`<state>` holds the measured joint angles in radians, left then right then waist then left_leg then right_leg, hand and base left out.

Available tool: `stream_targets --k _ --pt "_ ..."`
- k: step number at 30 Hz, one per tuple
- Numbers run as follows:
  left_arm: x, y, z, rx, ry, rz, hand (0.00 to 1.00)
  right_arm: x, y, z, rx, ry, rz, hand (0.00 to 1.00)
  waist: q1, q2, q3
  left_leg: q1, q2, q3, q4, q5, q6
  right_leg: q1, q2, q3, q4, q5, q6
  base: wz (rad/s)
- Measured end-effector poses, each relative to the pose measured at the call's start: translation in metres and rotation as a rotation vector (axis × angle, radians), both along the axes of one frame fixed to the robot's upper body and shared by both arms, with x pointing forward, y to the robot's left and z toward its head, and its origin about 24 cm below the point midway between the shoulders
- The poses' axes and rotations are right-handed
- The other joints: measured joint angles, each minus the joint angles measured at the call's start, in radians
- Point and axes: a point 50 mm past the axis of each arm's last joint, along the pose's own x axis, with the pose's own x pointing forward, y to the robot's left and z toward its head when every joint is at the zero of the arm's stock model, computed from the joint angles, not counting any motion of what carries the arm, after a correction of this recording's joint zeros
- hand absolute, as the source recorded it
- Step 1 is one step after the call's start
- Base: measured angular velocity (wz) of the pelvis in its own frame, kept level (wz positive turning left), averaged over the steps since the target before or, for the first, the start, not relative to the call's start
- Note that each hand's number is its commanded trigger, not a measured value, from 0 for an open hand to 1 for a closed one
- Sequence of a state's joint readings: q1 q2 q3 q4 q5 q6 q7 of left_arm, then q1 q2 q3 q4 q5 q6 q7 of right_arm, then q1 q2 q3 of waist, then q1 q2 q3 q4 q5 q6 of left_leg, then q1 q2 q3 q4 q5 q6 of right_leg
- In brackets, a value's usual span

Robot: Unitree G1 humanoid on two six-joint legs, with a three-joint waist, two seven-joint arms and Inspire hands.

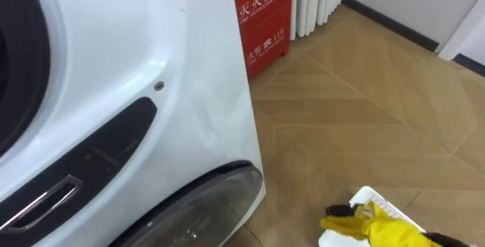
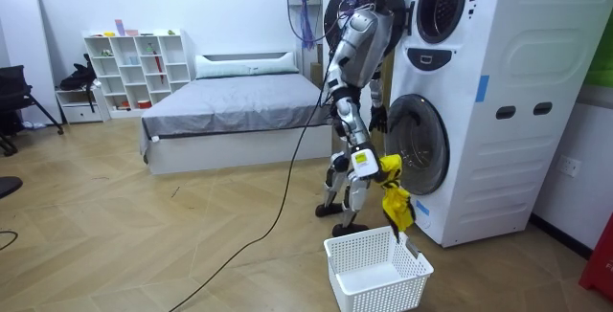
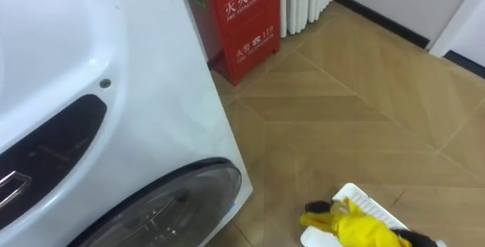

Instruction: Pick clothes from washing machine

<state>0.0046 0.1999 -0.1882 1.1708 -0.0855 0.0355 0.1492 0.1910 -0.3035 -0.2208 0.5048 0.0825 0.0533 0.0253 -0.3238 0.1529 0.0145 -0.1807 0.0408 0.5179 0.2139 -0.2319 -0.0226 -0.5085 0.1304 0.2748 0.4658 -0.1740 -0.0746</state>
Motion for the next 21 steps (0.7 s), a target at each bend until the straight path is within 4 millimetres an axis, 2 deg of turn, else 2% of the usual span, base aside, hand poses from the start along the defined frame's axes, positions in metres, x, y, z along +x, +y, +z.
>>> stream_targets --k 6,7,8,9,11,13,21 --pt "0.001 0.002 0.0 0.006 0.002 0.008 0.0 -0.021 -0.004 -0.006 -0.011 0.056 -0.015 1.0 -0.013 -0.016 -0.0019 -0.001 -0.001 0.001 0.01 0.0 0.0 -0.001 0.004 0.019 0.001 -0.002 0.001 -0.11" --pt "0.001 0.003 0.001 0.008 0.004 0.008 0.0 -0.023 -0.005 -0.006 -0.013 0.061 -0.016 0.78 -0.015 -0.017 -0.0016 -0.001 -0.001 0.001 0.01 0.0 0.0 -0.002 0.005 0.023 0.001 -0.002 0.001 -0.1" --pt "0.0 0.003 0.001 0.008 0.006 0.008 0.0 -0.024 -0.005 -0.006 -0.014 0.063 -0.017 0.05 -0.016 -0.018 -0.0011 -0.001 -0.001 0.0 0.01 0.0 0.0 -0.002 0.006 0.024 0.002 -0.002 0.001 -0.07" --pt "0.0 0.004 0.001 0.01 0.008 0.008 0.0 -0.025 -0.006 -0.006 -0.016 0.065 -0.017 0.0 -0.019 -0.02 -0.0005 -0.001 -0.001 0.0 0.011 0.0 0.0 -0.002 0.006 0.025 0.003 -0.002 0.0 0.0" --pt "-0.001 0.005 0.001 0.014 0.012 0.009 0.0 -0.028 -0.007 -0.006 -0.023 0.066 -0.015 0.0 -0.022 -0.024 -0.001 0.0 0.0 0.0 0.011 0.0 0.0 -0.002 0.008 0.026 0.011 -0.003 -0.001 0.0" --pt "-0.001 0.009 0.002 0.023 0.01 0.01 0.0 -0.032 -0.009 -0.006 -0.027 0.076 -0.013 0.0 -0.022 -0.039 -0.0012 0.002 0.001 0.002 0.012 0.0 0.0 -0.002 0.012 0.029 0.017 -0.004 -0.003 0.0" --pt "0.001 0.013 0.004 0.011 0.005 0.035 0.0 -0.041 -0.016 -0.005 -0.05 0.105 -0.012 0.0 -0.028 -0.053 -0.0029 0.012 -0.001 0.002 0.012 0.0 0.0 0.002 0.014 0.037 0.015 -0.004 -0.003 -0.03"
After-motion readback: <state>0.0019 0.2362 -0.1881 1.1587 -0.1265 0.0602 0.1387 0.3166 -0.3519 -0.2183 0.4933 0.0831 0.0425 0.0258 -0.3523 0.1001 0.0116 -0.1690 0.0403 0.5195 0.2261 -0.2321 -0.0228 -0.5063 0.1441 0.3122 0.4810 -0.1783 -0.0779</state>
